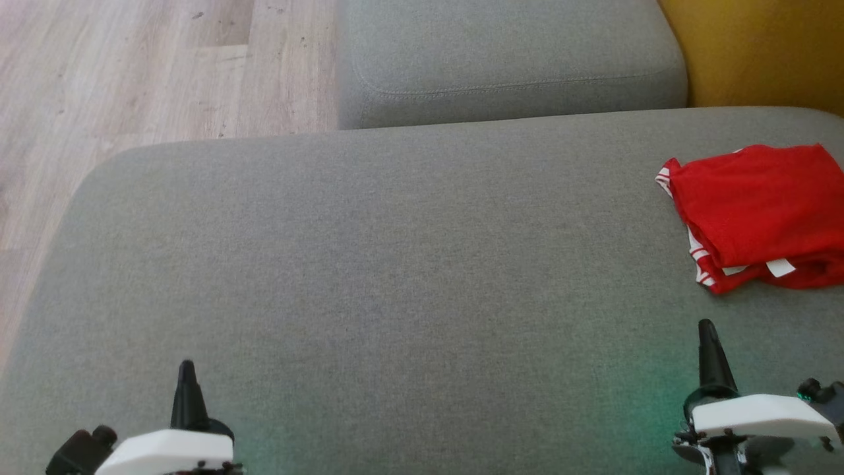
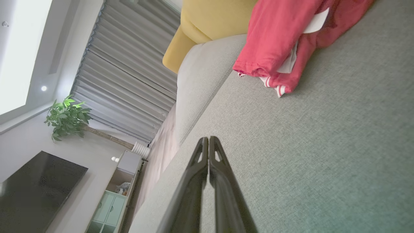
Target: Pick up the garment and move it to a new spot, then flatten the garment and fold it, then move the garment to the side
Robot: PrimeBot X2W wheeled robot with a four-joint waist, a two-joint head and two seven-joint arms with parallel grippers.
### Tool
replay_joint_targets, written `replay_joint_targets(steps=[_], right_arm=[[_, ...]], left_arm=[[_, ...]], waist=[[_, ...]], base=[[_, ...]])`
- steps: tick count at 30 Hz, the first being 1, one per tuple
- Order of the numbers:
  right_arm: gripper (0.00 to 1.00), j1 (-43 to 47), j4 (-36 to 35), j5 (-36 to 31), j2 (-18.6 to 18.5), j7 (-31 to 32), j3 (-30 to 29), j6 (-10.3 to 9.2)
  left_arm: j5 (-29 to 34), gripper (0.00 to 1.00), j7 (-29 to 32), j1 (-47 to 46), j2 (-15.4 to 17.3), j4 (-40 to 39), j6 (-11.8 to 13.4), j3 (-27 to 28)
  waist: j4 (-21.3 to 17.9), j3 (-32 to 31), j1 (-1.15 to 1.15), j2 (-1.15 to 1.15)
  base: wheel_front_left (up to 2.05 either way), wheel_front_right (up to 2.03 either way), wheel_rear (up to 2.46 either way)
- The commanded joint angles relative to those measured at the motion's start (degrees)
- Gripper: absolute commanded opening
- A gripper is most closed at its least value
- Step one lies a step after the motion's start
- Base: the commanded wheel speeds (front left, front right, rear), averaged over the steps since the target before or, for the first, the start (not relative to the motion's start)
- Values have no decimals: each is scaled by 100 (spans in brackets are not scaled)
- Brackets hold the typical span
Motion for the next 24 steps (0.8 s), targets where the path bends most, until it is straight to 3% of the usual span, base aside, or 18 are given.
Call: replay_joint_targets(steps=[1,24], right_arm=[[0,-349,-218,214,-127,40,34,24],[0,-585,-246,1821,-130,418,-180,31]], left_arm=[[-184,0,50,-367,15,-151,-54,177],[-1690,0,436,-630,12,-107,-312,473]], waist=[[1,7,0,0],[7,105,0,0]], base=[[0,0,0],[0,0,0]])
